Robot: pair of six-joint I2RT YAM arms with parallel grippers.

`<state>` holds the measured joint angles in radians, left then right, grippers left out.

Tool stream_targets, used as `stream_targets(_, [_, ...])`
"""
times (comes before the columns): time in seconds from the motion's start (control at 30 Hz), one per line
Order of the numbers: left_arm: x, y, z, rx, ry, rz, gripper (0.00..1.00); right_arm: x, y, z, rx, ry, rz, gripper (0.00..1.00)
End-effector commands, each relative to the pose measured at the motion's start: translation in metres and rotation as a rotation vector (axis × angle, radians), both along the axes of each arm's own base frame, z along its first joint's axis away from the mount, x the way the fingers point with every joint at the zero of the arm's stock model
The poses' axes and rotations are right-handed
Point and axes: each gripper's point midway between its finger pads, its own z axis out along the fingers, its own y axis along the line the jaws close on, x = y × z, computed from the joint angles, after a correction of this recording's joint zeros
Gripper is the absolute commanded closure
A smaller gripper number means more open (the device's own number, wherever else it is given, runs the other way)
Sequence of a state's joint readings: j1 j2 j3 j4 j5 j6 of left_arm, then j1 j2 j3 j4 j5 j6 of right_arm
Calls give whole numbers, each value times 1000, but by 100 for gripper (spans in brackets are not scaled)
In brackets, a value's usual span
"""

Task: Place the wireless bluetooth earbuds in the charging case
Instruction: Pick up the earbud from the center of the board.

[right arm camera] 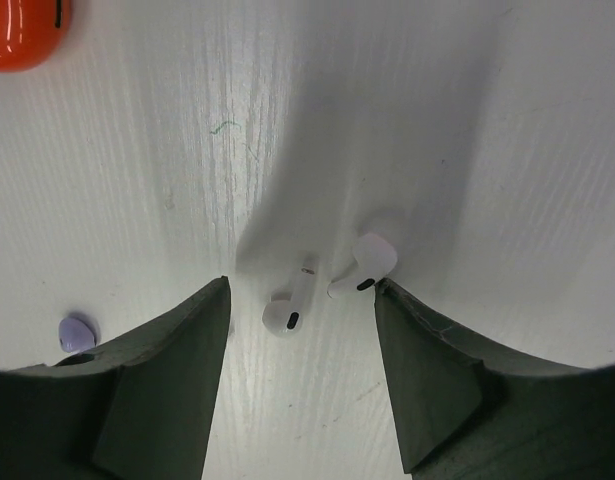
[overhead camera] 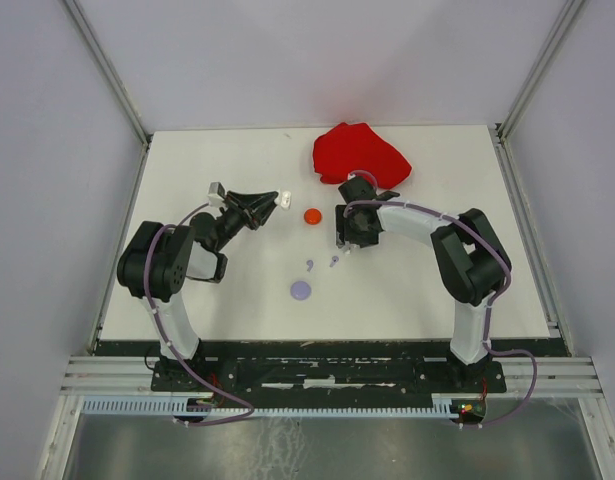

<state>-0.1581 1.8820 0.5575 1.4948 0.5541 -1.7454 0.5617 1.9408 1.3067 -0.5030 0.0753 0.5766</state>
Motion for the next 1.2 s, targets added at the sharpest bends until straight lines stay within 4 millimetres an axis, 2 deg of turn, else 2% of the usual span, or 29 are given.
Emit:
stream_targets(0.0, [-8, 3, 22, -20, -91, -10, 97, 22, 9, 14, 39, -63, -14, 32])
stream_targets(0.47, [-6, 3, 24, -21, -96, -11, 97, 34, 6, 13, 11, -65, 10, 33])
stream_targets(0.67, [-5, 3, 25, -21, -95, -13, 97, 35, -9, 17, -76, -72, 32, 33])
stream_targets(0.83, [-3, 2, 23, -21, -91, -15, 97, 36, -18, 19, -142, -70, 68, 37])
stream_targets(1.17, [-1, 2, 23, -23, -92, -15, 97, 35, -23, 12, -210, -30, 131, 46])
